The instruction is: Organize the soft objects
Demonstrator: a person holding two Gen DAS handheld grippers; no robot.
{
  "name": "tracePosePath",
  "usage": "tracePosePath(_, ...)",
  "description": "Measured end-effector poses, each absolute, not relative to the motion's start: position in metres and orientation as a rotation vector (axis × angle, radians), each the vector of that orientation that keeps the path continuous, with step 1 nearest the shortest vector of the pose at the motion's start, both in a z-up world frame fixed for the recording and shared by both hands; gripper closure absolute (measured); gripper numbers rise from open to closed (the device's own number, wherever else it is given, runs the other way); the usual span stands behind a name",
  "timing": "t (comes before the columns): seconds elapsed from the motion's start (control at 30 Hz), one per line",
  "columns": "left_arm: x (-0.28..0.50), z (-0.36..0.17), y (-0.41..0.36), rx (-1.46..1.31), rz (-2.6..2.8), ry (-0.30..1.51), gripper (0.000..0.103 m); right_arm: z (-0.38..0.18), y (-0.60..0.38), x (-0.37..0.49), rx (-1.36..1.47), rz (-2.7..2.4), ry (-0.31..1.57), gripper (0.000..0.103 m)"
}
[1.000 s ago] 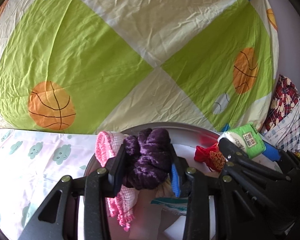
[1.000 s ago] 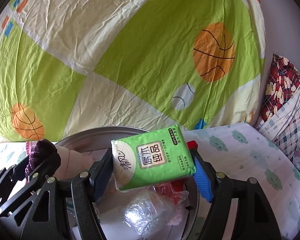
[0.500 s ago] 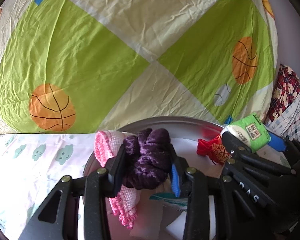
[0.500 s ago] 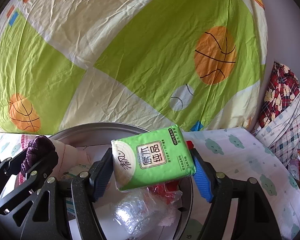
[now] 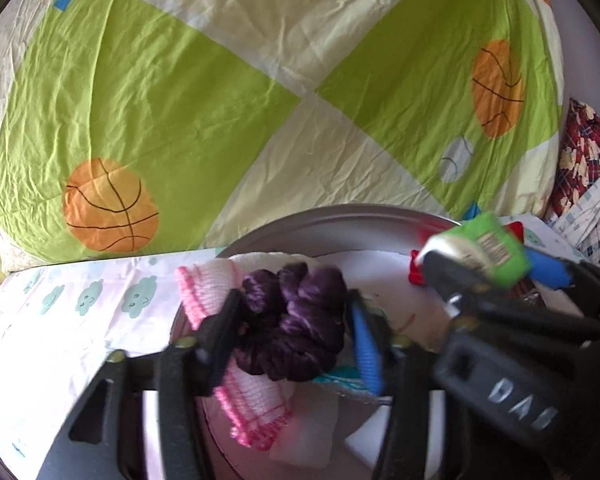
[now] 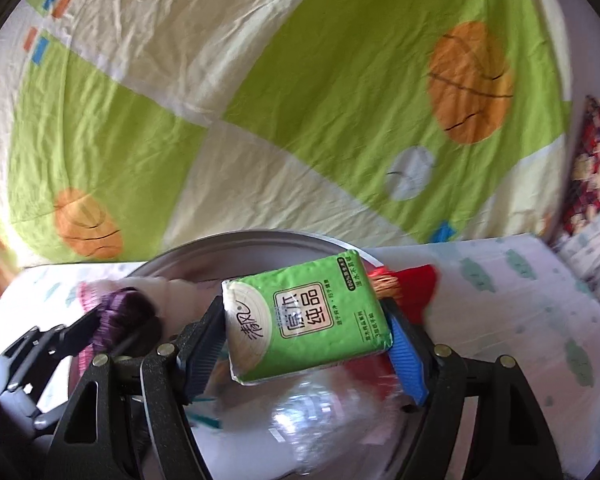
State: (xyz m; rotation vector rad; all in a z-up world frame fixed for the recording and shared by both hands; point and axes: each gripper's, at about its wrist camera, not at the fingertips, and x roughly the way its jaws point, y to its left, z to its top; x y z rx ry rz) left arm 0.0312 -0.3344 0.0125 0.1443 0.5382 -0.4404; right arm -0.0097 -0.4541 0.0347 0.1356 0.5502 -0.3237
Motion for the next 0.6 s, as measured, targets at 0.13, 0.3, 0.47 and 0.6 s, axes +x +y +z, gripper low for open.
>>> tracePosePath(0.13, 0.024, 0.016, -0.334, 0.139, -0.448, 0.523, 0.001, 0.036, -0.447, -0.011, 0.106, -0.308, 0.542, 0.014)
tracePosePath(0.3, 0.015, 0.018, -0.332, 0.127, -0.458, 0.498, 0.0, 0.041, -0.436, -0.019, 0.045, -0.292, 0.498, 0.012)
tracePosePath(0.47, 0.003, 0.022, -0.327, 0.143, -0.417, 0.454, 0.0, 0.047, -0.432, -0.033, -0.03, -0.385, 0.441, 0.011)
tracePosePath(0.6, -0.001, 0.024, -0.305, 0.099, -0.393, 0.44, 0.0, 0.053, -0.437, -0.045, -0.031, -0.398, 0.415, 0.011)
